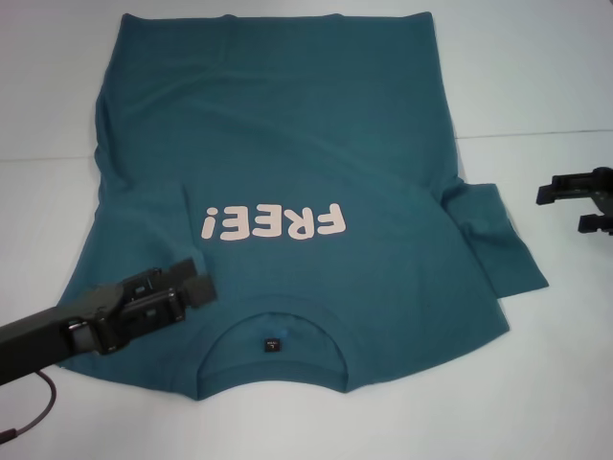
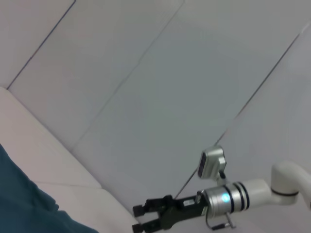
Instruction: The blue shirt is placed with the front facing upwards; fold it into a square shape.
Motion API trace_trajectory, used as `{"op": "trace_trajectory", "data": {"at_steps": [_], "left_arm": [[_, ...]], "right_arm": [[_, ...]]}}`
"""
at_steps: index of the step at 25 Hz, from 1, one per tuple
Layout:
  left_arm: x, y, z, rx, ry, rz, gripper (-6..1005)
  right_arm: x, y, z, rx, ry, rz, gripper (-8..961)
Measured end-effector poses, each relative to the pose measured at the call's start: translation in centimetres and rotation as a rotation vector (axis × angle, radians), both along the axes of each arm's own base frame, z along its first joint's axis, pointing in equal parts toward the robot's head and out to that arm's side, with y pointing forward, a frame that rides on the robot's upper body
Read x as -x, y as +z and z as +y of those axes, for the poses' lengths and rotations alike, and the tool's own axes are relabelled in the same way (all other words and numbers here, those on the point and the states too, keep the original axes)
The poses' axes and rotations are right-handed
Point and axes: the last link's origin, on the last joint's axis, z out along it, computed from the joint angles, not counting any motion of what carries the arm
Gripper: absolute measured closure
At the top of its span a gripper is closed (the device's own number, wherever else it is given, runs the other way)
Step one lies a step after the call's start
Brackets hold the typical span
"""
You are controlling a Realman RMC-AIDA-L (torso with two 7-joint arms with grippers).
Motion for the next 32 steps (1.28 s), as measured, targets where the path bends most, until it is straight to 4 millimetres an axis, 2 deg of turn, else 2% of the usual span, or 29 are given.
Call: {"op": "trace_trajectory", "data": {"at_steps": [5,10,16,32], "left_arm": [[0.0,0.1,0.1,-0.007,0.003,-0.007,233],[0.1,0.2,0.1,-0.013,0.009,-0.010,233],[0.1,0.1,0.1,-0.012,0.011,-0.011,234],[0.1,0.3,0.3,-0.030,0.020,-0.017,233]], "right_arm": [[-0.3,-2.0,0.4,-0.029,-0.030,0.005,26],[0.3,-3.7,1.1,-0.051,-0.027,0.003,27],[0.9,-4.5,1.9,-0.076,-0.020,-0.005,27],[0.9,-6.2,2.3,-0.096,-0.023,-0.040,28]]}}
